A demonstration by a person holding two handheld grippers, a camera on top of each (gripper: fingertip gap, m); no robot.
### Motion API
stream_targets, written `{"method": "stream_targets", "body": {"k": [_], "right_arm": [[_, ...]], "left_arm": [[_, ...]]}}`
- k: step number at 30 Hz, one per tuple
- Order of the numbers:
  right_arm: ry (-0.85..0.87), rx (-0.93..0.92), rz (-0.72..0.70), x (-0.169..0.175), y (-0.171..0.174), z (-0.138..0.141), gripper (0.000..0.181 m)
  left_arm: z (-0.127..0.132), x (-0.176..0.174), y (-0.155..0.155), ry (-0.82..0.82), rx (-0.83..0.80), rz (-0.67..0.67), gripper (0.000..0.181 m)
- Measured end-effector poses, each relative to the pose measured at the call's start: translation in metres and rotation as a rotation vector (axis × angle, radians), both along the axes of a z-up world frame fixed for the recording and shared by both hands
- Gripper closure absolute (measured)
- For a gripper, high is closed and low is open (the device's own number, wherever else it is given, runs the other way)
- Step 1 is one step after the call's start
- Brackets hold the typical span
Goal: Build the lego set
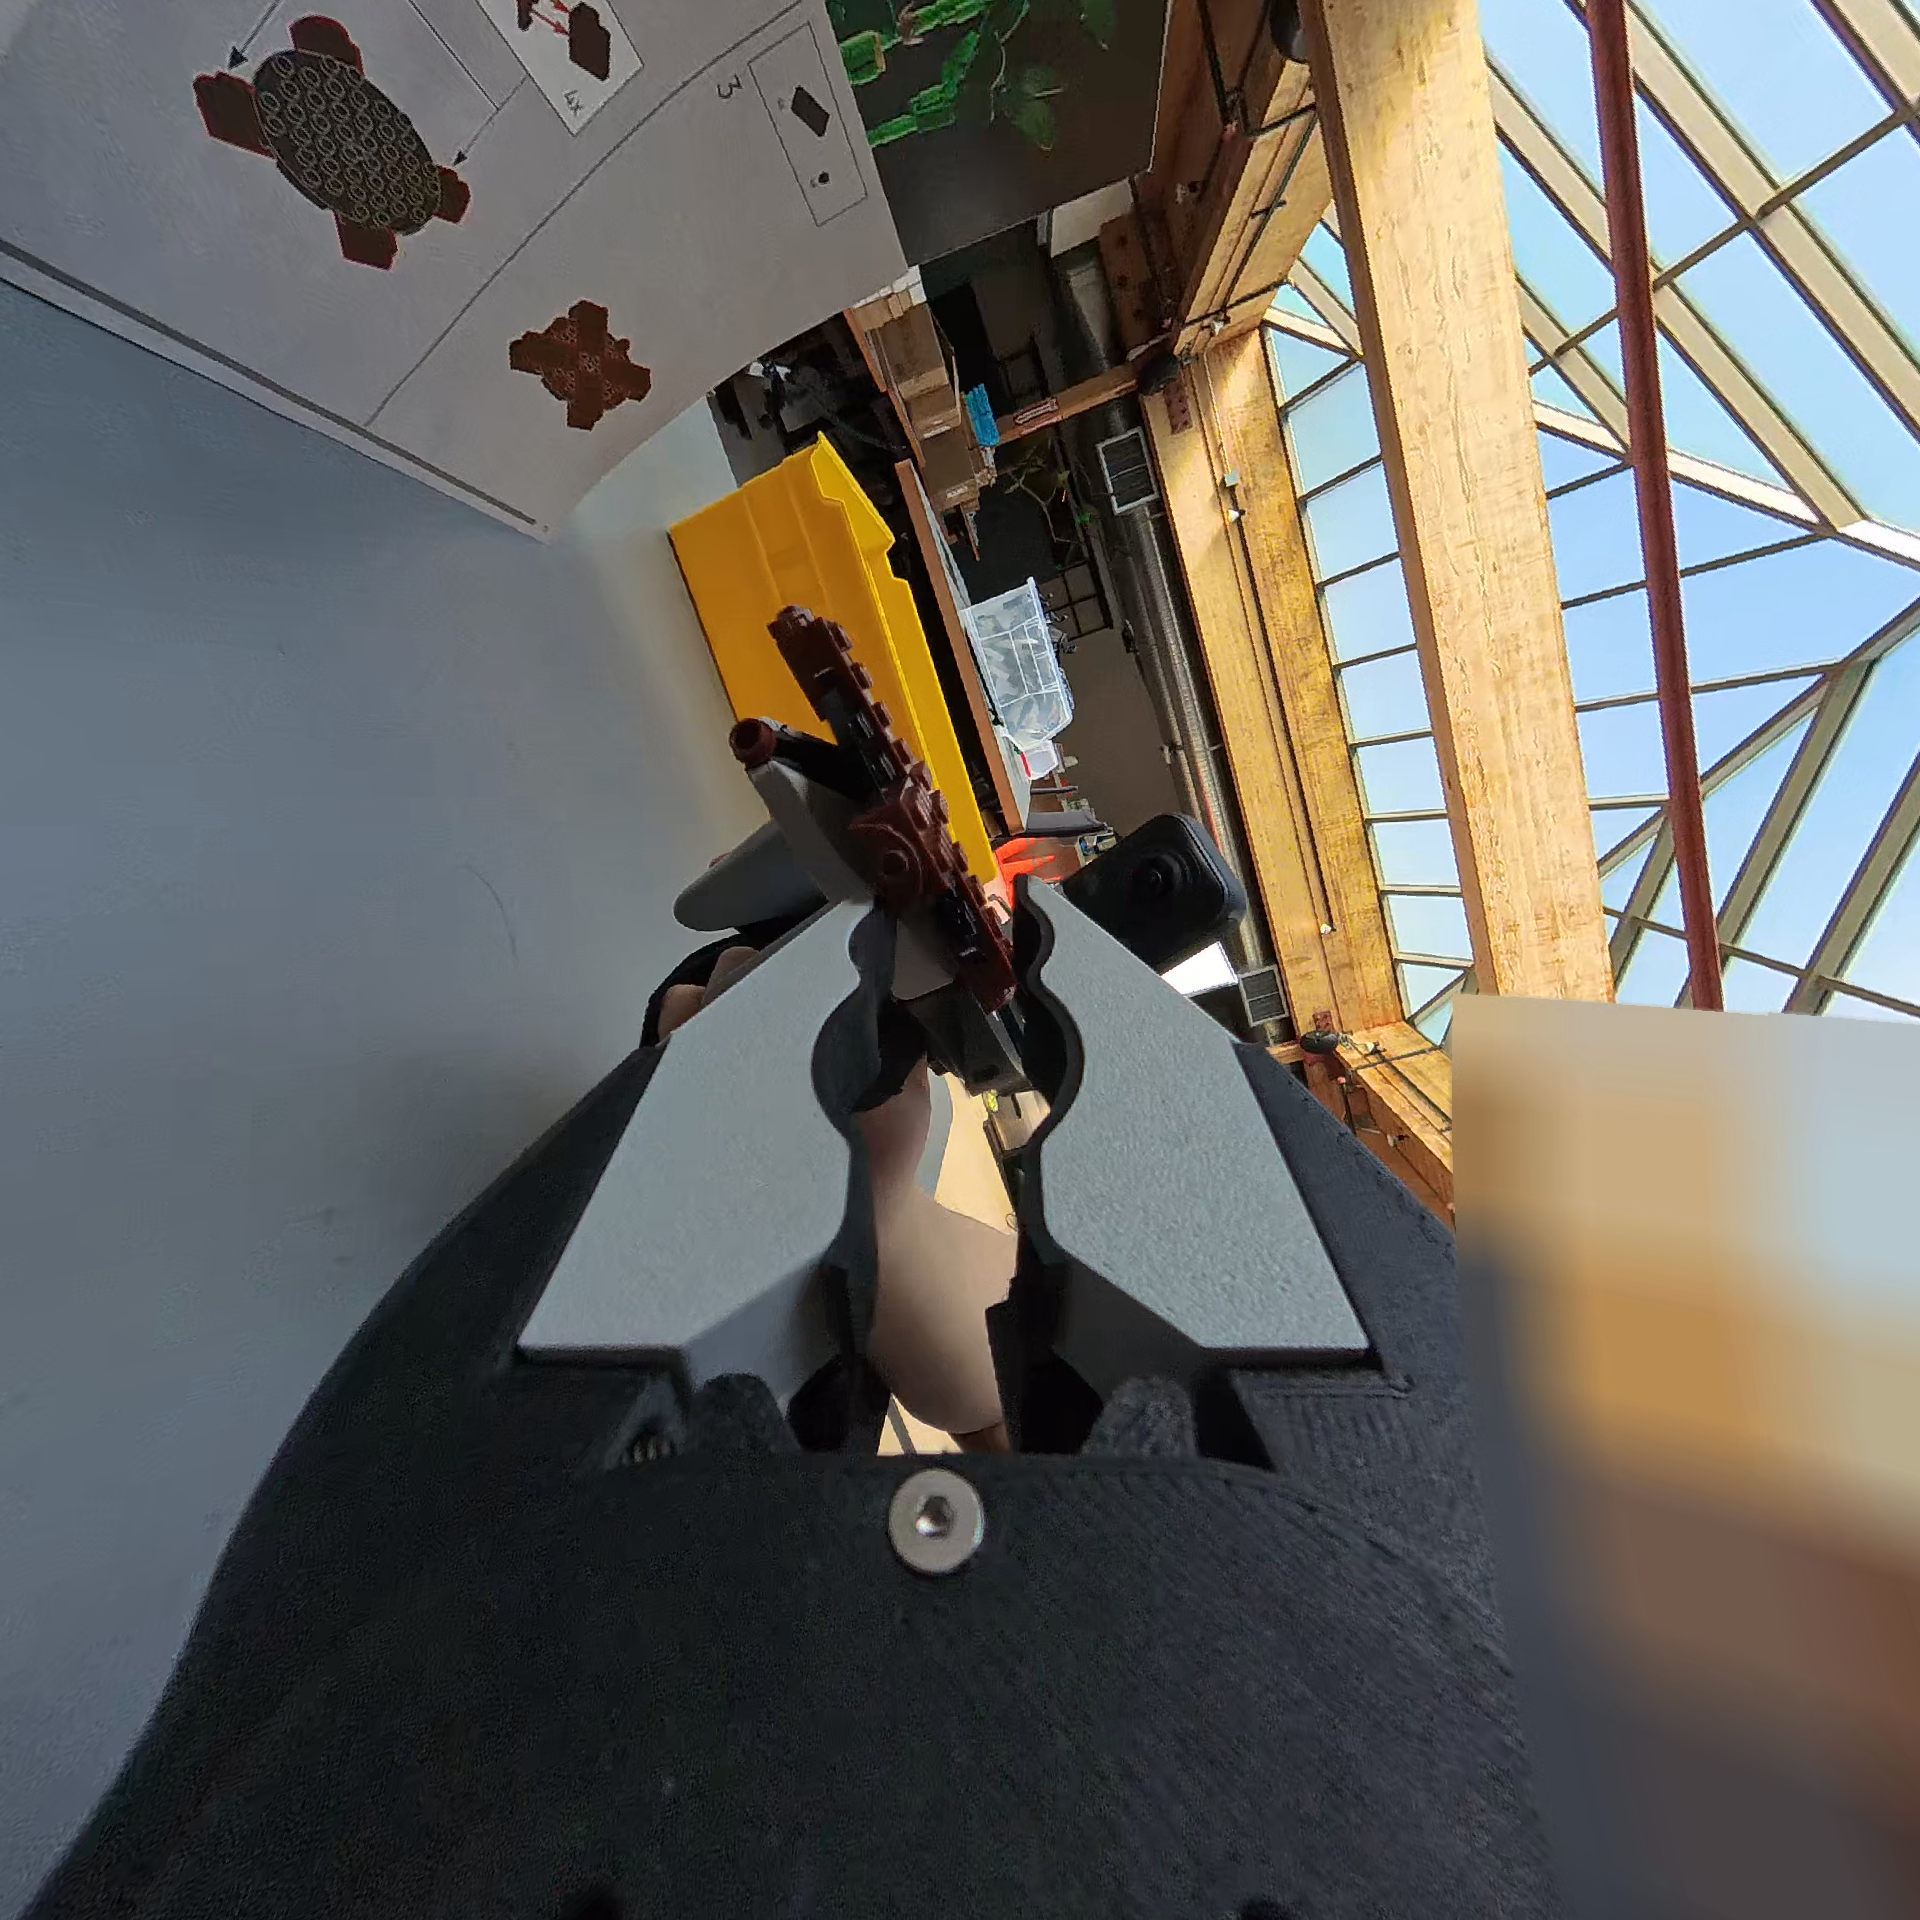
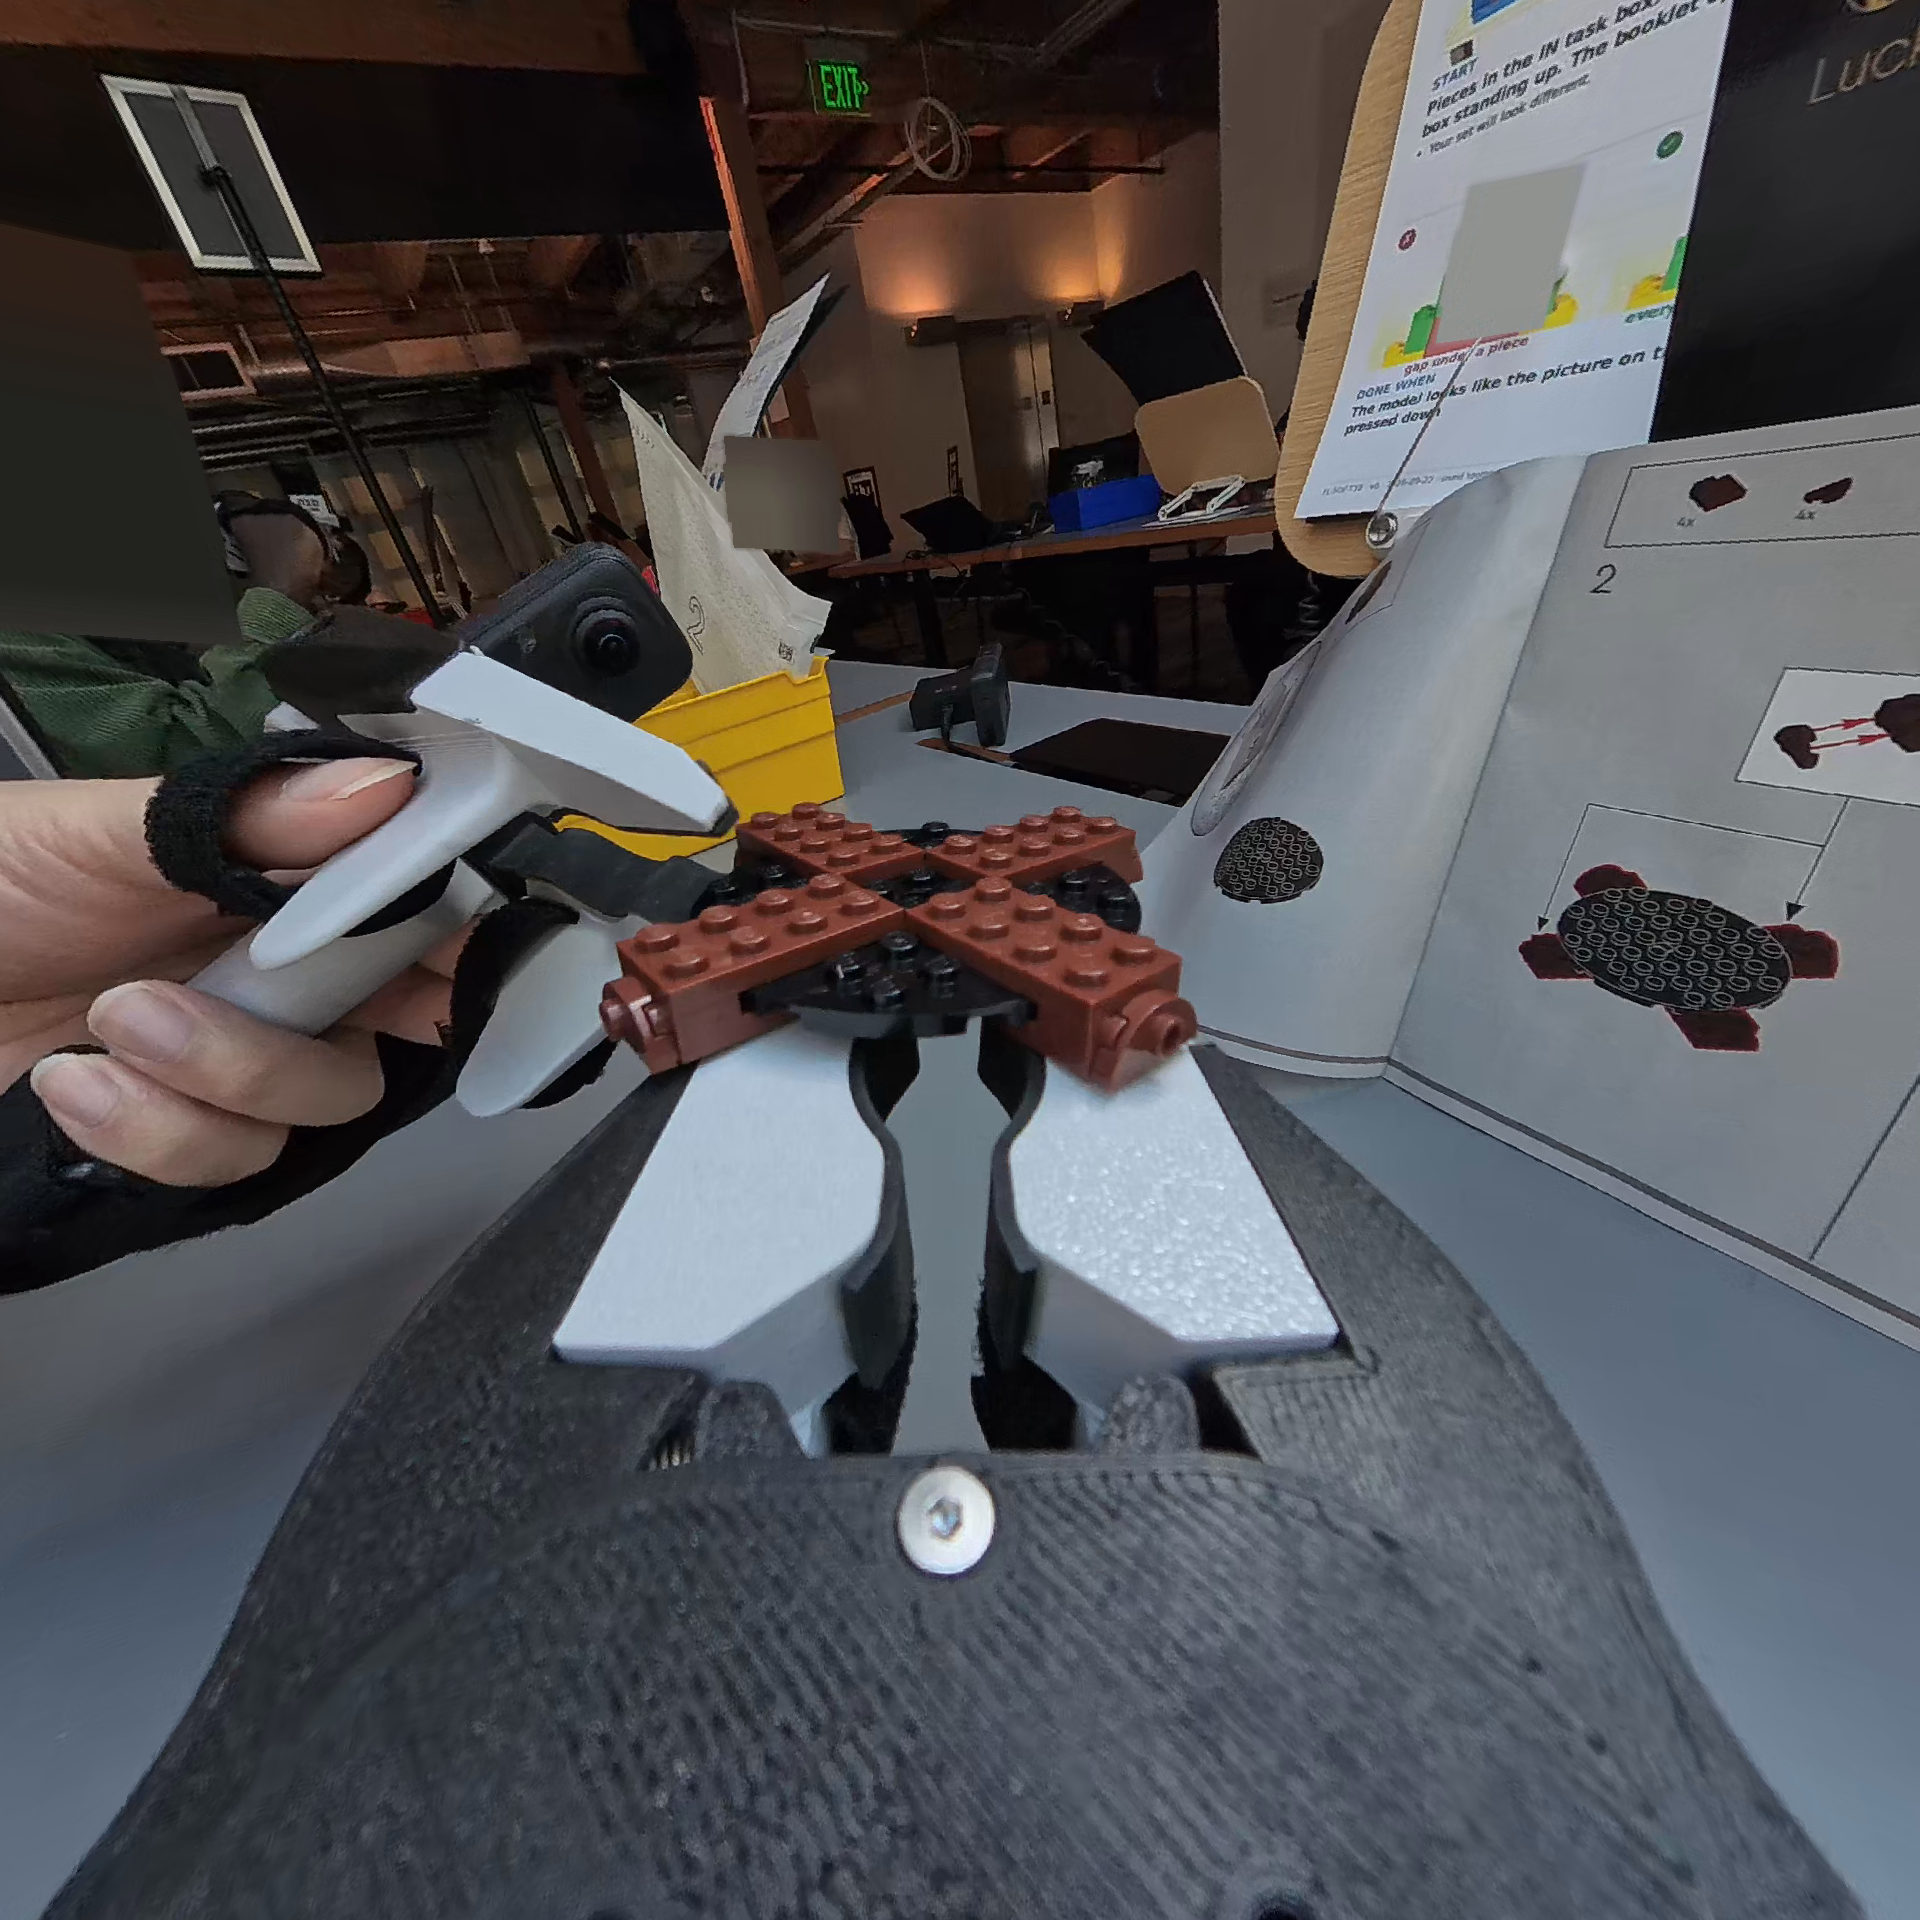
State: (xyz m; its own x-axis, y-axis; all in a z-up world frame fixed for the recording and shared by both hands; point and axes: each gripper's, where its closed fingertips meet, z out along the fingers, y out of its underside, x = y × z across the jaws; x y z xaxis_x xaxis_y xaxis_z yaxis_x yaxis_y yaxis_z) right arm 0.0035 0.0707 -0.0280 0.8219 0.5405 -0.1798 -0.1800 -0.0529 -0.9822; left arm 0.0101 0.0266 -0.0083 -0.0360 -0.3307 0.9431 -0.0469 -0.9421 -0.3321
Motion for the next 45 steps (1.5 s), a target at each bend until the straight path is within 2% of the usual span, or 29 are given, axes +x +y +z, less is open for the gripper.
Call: {"method": "stream_targets", "body": {"k": [2,5,17,20,26,30,35,40,45], "right_arm": [[-0.001,-0.001,-0.002,0.002,0.001,0.000,0.179],[-0.020,0.008,-0.003,0.001,0.001,0.000,0.179],[-0.050,0.015,-0.026,0.005,0.001,-0.001,0.179],[-0.026,0.023,-0.025,0.008,0.001,0.001,0.179],[-0.013,0.057,0.001,0.005,-0.003,0.008,0.179],[-0.012,0.072,0.000,0.006,-0.004,0.010,0.179],[-0.017,0.109,0.022,0.002,-0.008,0.016,0.179],[-0.042,0.134,0.039,-0.002,-0.012,0.018,0.179],[-0.065,0.167,0.041,-0.004,-0.014,0.021,0.179]], "left_arm": [[-0.002,0.001,-0.002,0.023,0.016,-0.008,0.161],[-0.004,0.002,-0.002,0.039,0.025,-0.007,0.170],[-0.004,0.006,-0.006,0.061,0.049,-0.039,0.169],[-0.008,0.008,-0.007,0.087,0.069,-0.049,0.157],[-0.005,0.008,-0.013,0.064,0.078,-0.075,0.151],[-0.006,0.001,-0.019,0.055,0.070,-0.099,0.139],[-0.004,-0.015,0.001,0.011,0.046,-0.073,0.124],[0.011,-0.013,-0.003,-0.069,0.017,-0.198,0.137],[0.008,-0.007,-0.007,-0.041,0.042,-0.270,0.144]]}}
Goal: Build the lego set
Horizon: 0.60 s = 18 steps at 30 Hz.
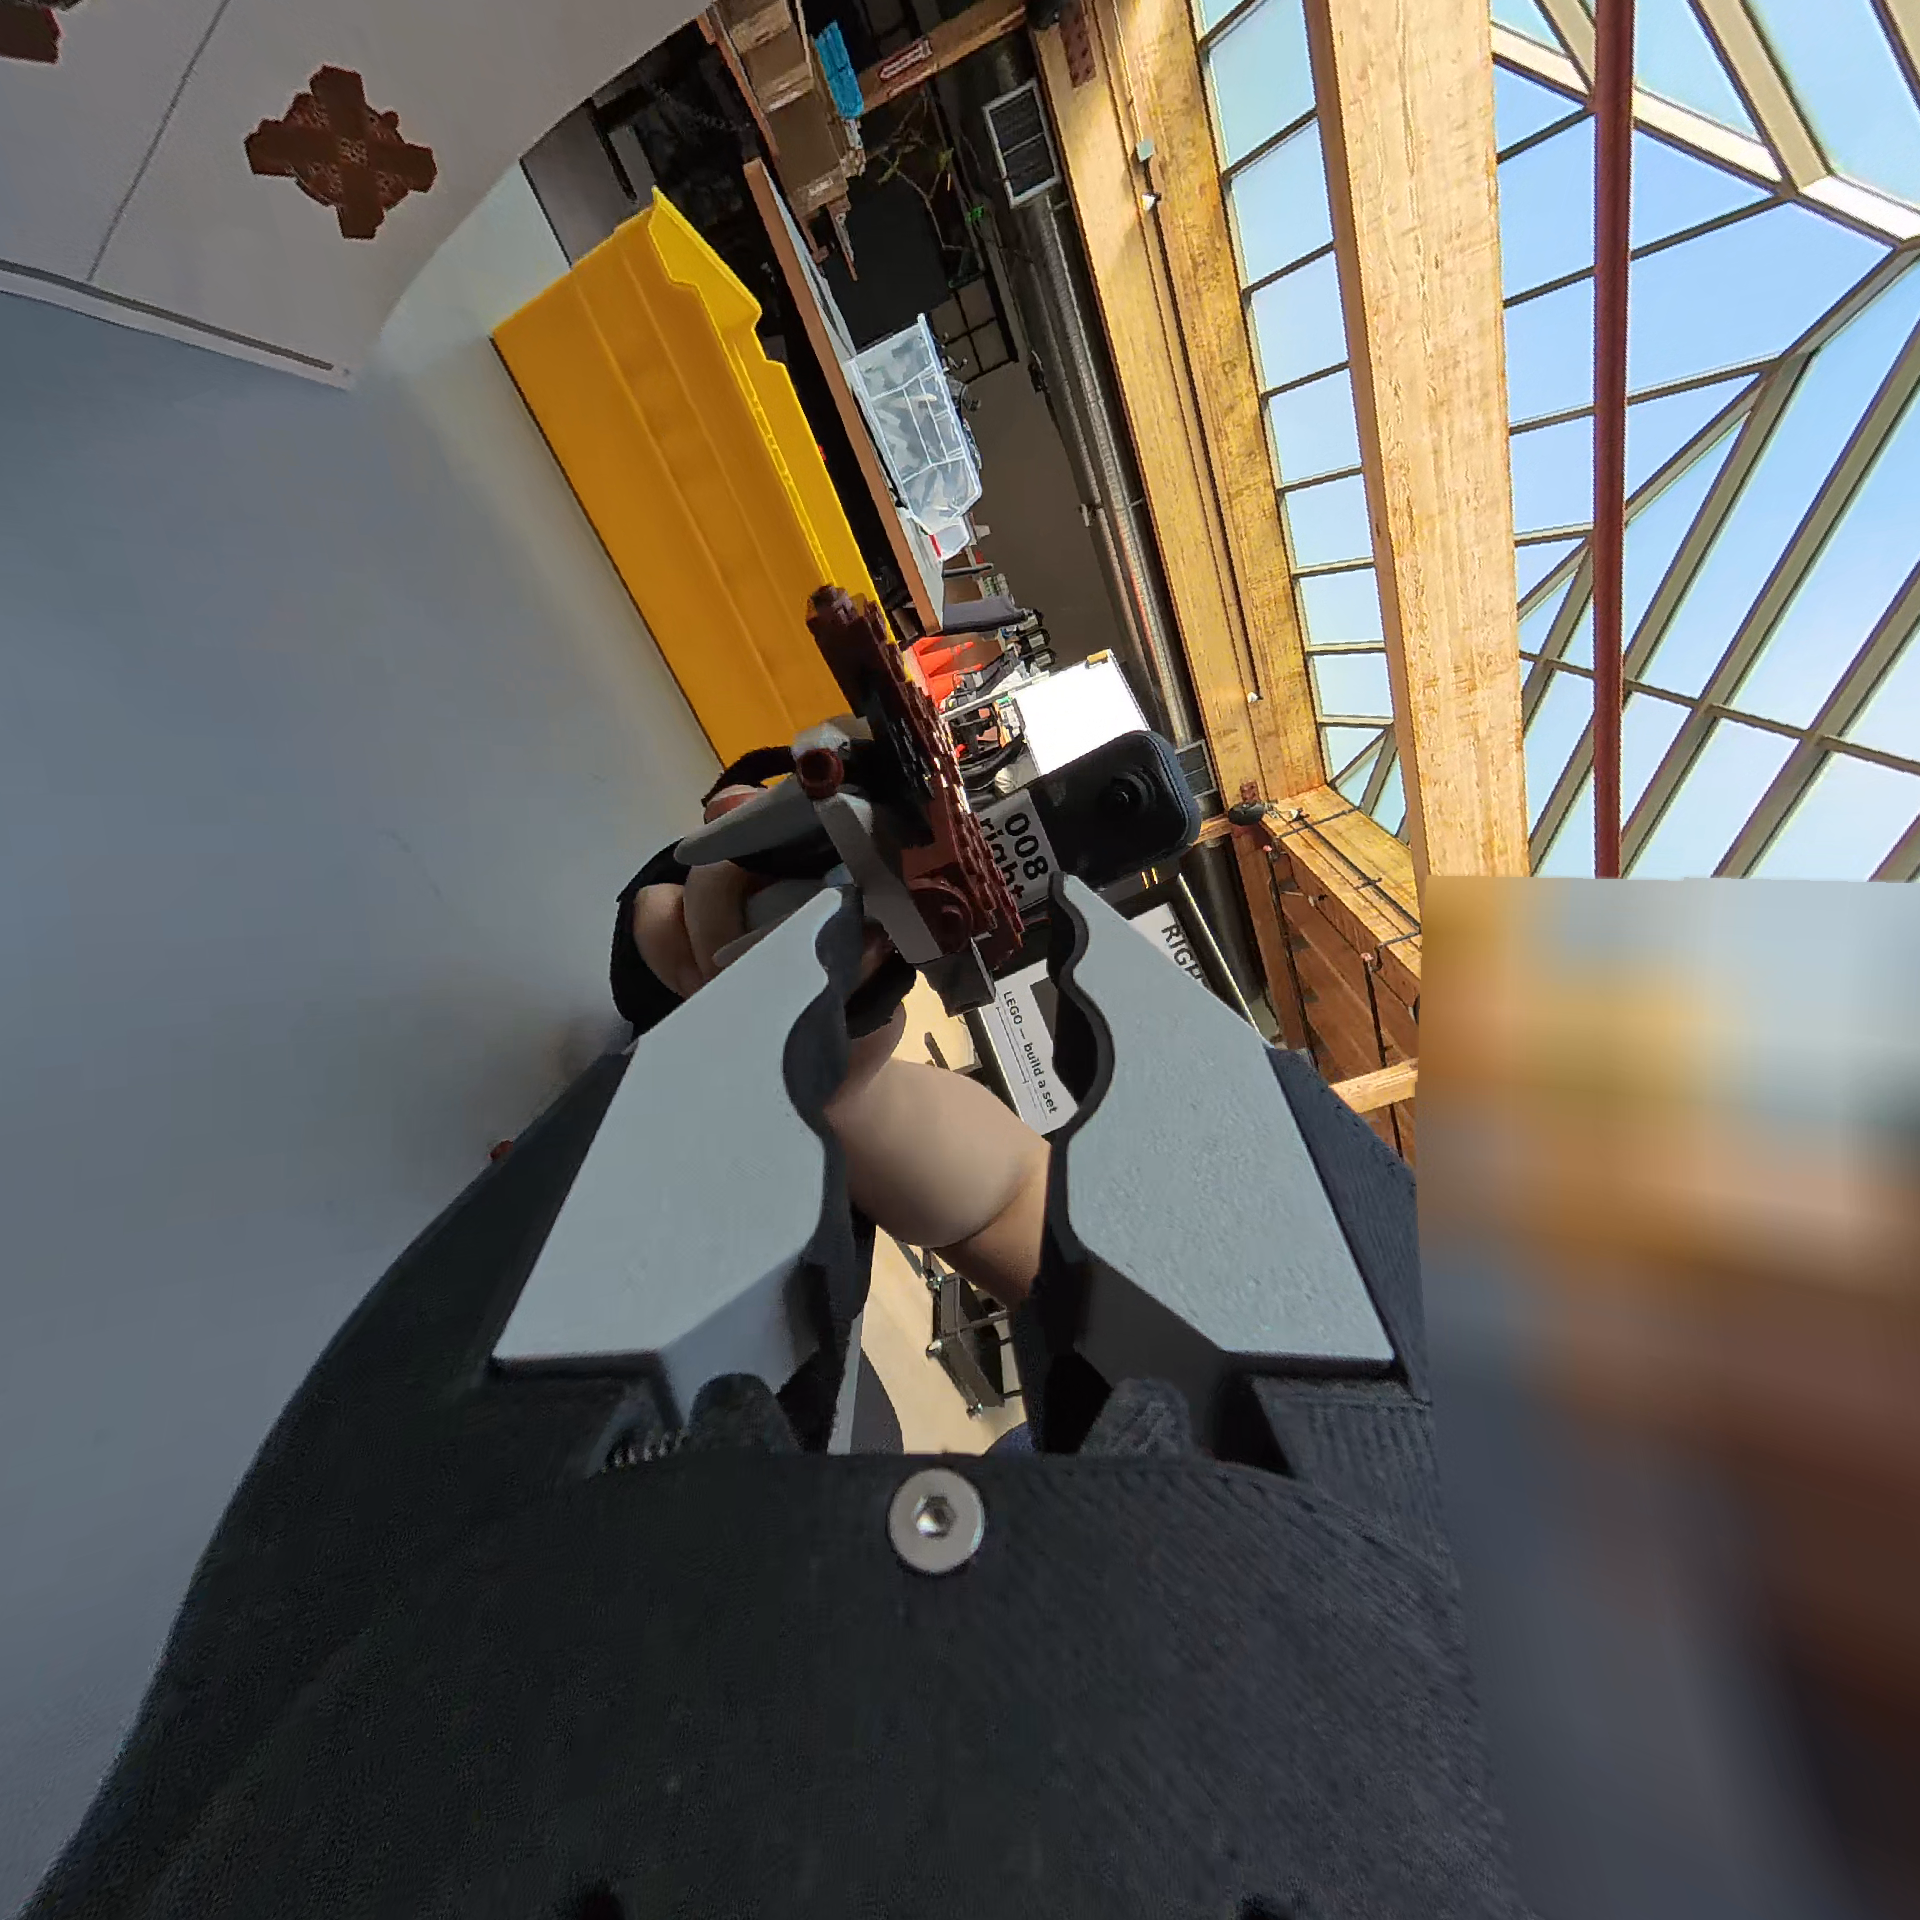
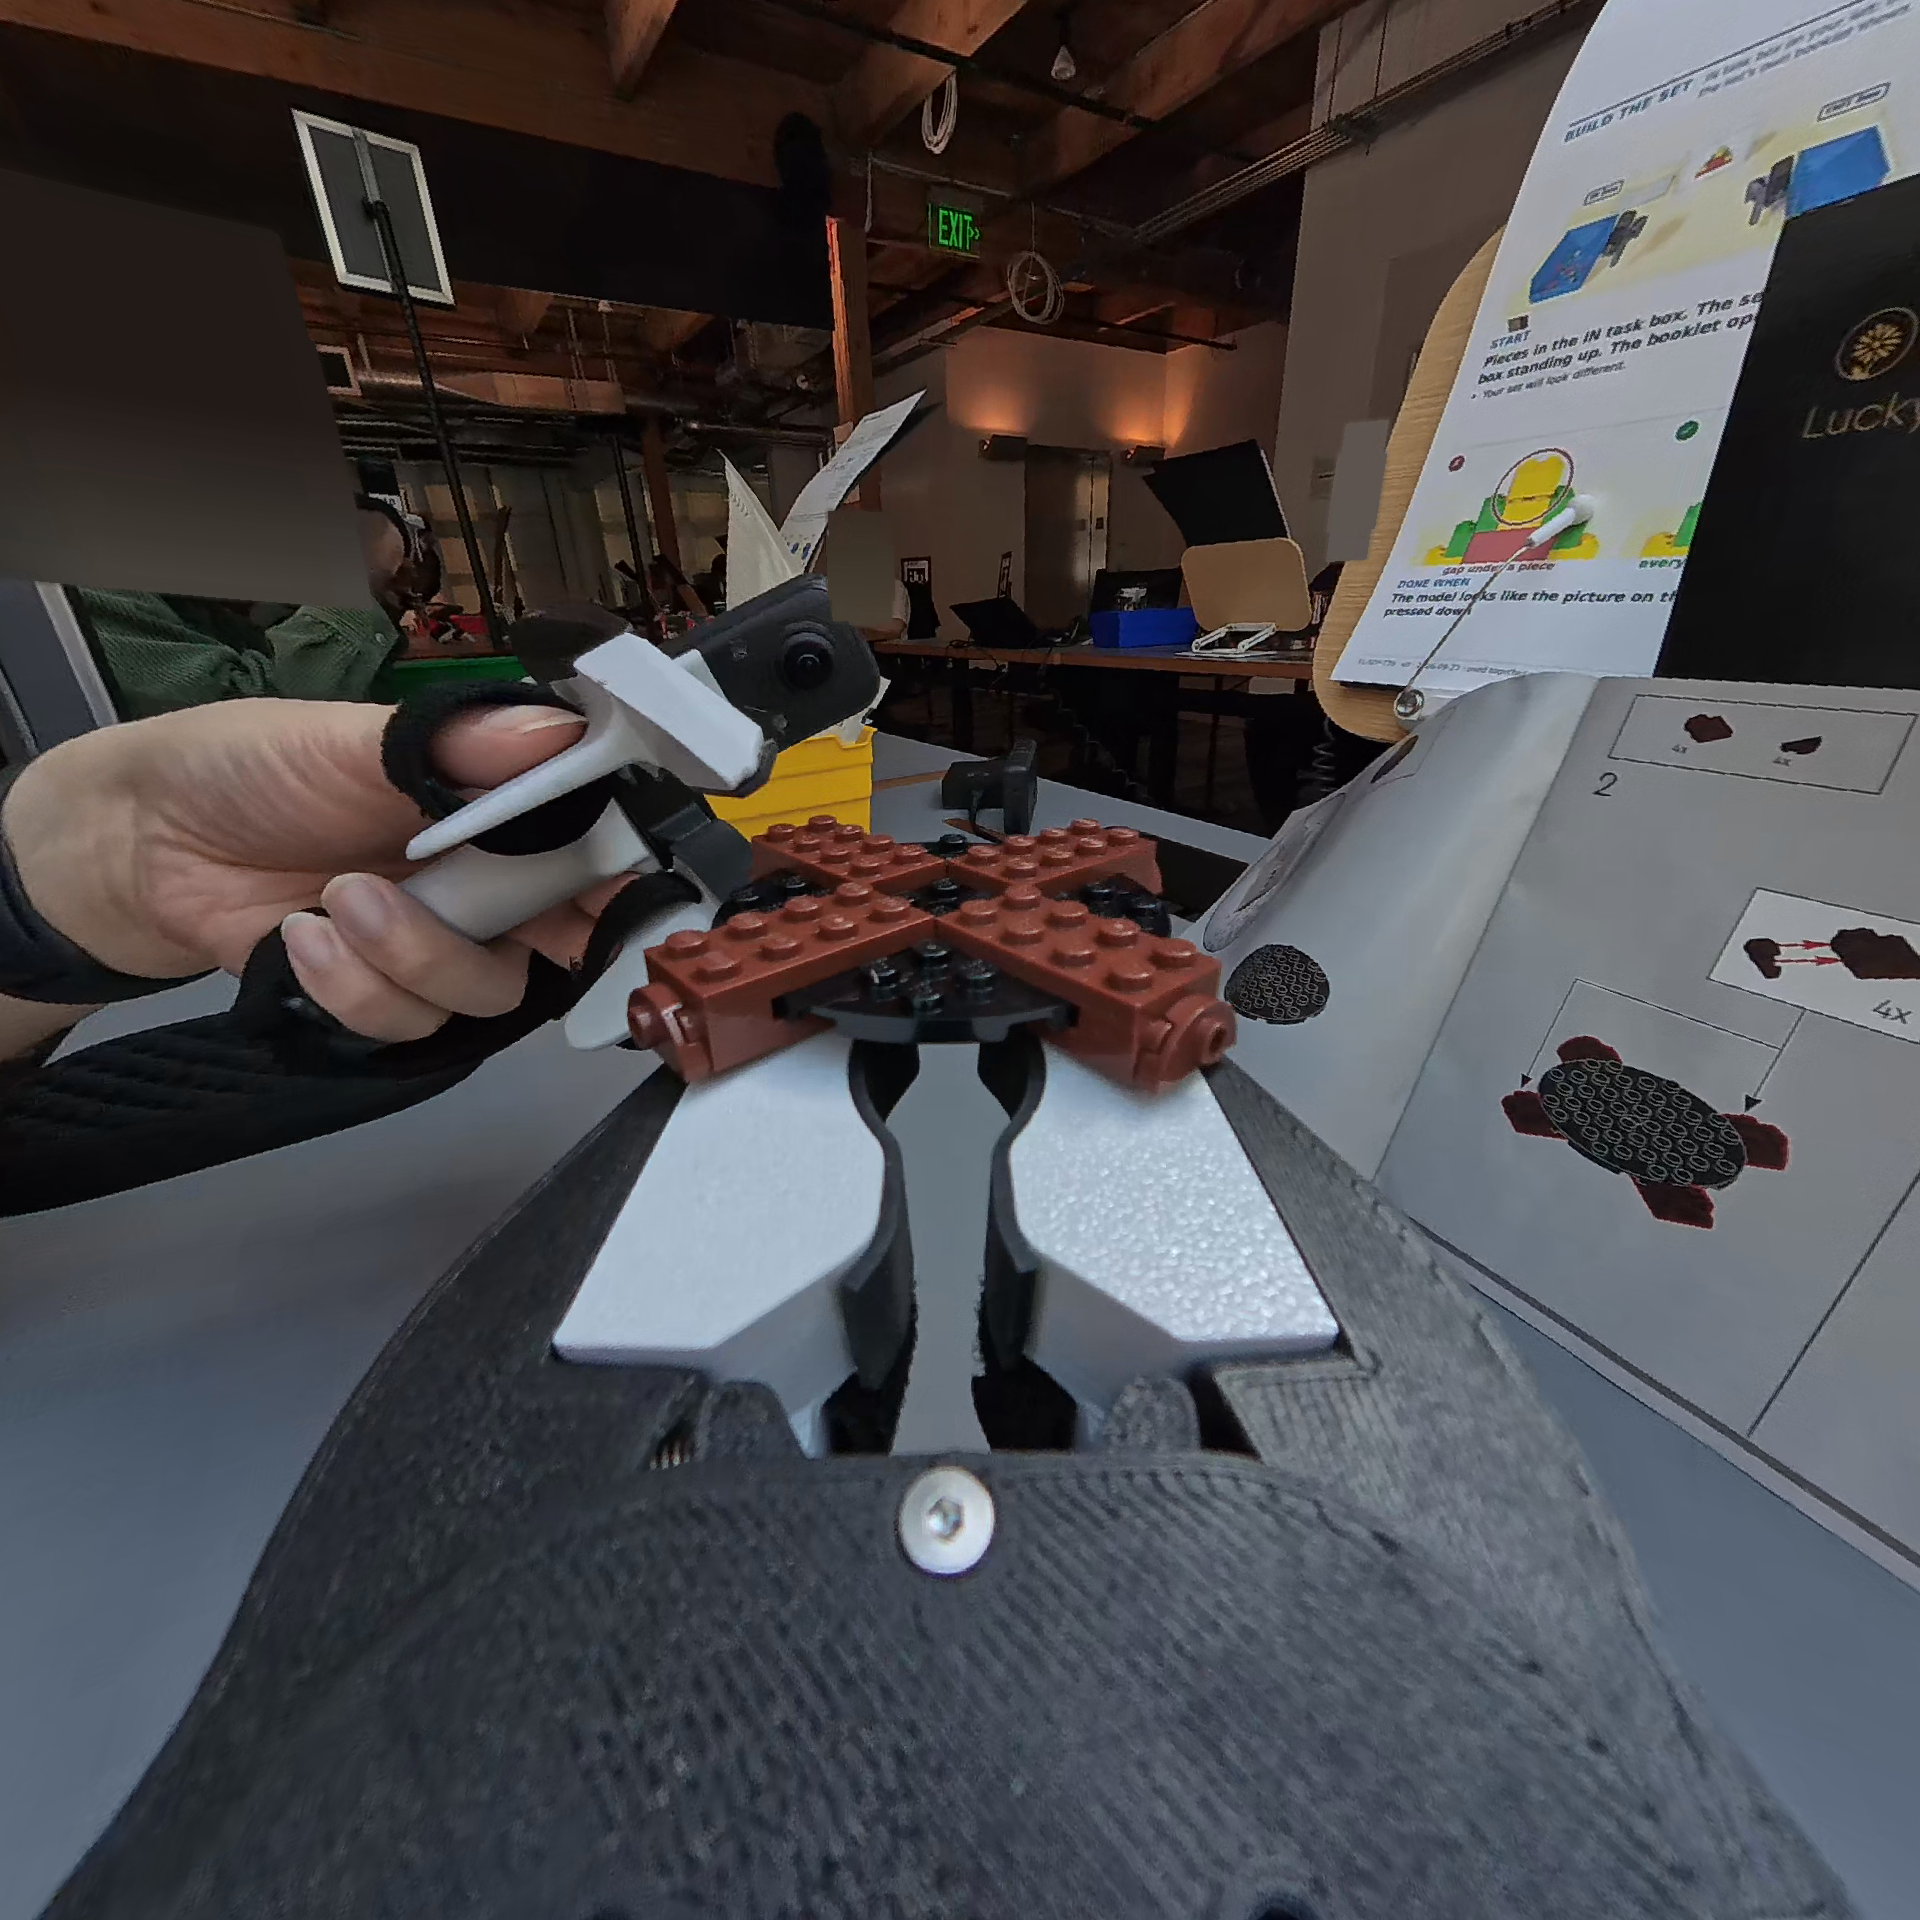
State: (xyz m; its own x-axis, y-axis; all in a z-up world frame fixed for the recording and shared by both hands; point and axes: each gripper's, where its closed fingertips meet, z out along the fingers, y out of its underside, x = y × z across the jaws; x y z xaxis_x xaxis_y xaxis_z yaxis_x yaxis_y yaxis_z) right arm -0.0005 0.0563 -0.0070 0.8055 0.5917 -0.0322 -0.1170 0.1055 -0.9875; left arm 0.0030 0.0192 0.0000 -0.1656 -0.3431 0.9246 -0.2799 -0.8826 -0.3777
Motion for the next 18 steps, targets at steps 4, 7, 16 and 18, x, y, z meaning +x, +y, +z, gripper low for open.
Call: {"method": "stream_targets", "body": {"k": [4,7,16,18], "right_arm": [[-0.021,0.019,-0.005,-0.001,-0.001,0.001,0.179],[-0.062,0.025,-0.017,-0.003,-0.001,-0.001,0.179],[-0.164,0.042,-0.051,-0.009,0.000,-0.007,0.179],[-0.194,0.042,-0.085,-0.006,0.002,-0.008,0.178]], "left_arm": [[-0.001,-0.001,0.005,-0.005,-0.018,0.016,0.150],[-0.004,-0.001,0.004,0.001,-0.021,0.007,0.154],[-0.013,-0.006,0.004,0.012,-0.031,-0.019,0.161],[-0.012,-0.008,0.004,-0.001,-0.040,-0.021,0.166]]}}
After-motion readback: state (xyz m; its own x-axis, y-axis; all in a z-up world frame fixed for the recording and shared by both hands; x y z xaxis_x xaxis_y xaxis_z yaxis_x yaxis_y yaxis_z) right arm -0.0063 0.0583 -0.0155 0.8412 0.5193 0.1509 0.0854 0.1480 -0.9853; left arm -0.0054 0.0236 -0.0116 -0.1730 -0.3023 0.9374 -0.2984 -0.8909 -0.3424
